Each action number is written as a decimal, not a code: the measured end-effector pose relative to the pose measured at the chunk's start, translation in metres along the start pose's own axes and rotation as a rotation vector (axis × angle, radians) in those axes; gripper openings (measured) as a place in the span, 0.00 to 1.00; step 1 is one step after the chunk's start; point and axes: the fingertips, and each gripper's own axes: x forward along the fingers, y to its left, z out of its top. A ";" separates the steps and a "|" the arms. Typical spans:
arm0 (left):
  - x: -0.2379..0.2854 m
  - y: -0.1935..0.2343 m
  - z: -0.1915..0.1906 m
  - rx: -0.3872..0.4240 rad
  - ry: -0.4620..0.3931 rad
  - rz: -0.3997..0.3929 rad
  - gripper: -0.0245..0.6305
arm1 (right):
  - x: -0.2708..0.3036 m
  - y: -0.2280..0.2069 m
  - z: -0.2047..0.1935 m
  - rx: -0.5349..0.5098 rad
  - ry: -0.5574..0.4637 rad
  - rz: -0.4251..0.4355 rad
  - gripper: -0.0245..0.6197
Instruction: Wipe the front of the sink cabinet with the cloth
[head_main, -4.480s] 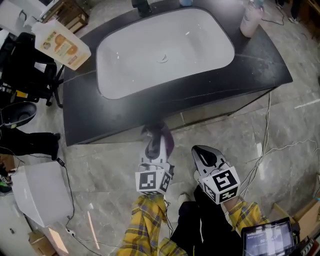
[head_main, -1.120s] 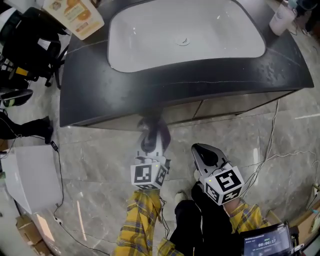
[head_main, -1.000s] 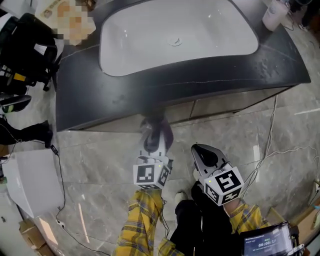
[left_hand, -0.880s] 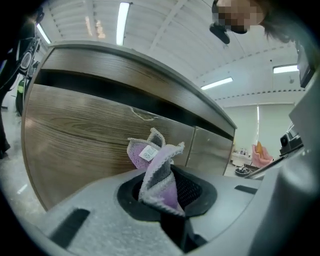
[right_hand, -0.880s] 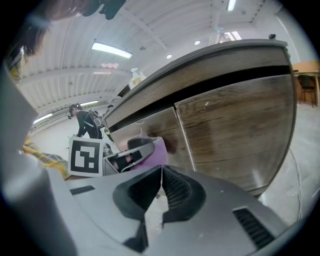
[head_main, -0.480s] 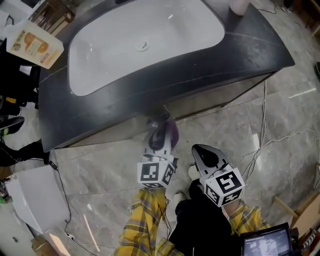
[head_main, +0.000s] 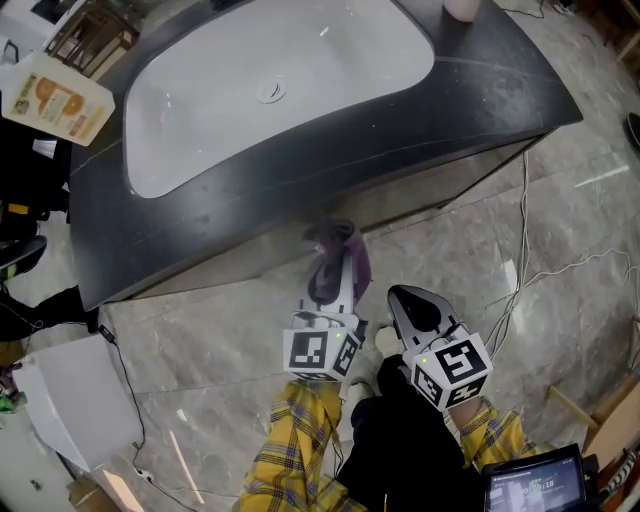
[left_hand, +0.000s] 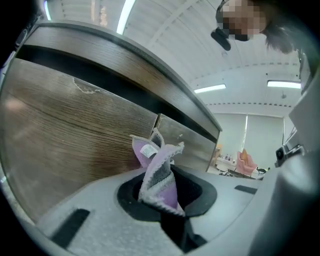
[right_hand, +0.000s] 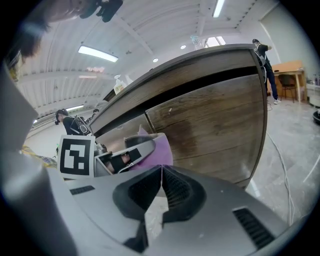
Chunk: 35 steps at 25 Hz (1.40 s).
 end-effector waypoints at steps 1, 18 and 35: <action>-0.005 0.000 0.000 -0.001 0.001 0.000 0.11 | 0.001 0.004 0.000 0.000 0.001 0.004 0.05; -0.137 0.097 0.011 0.014 -0.021 0.239 0.11 | 0.035 0.121 -0.019 -0.107 0.073 0.208 0.05; -0.219 0.208 -0.003 -0.003 -0.022 0.449 0.11 | 0.099 0.197 -0.050 -0.222 0.165 0.359 0.05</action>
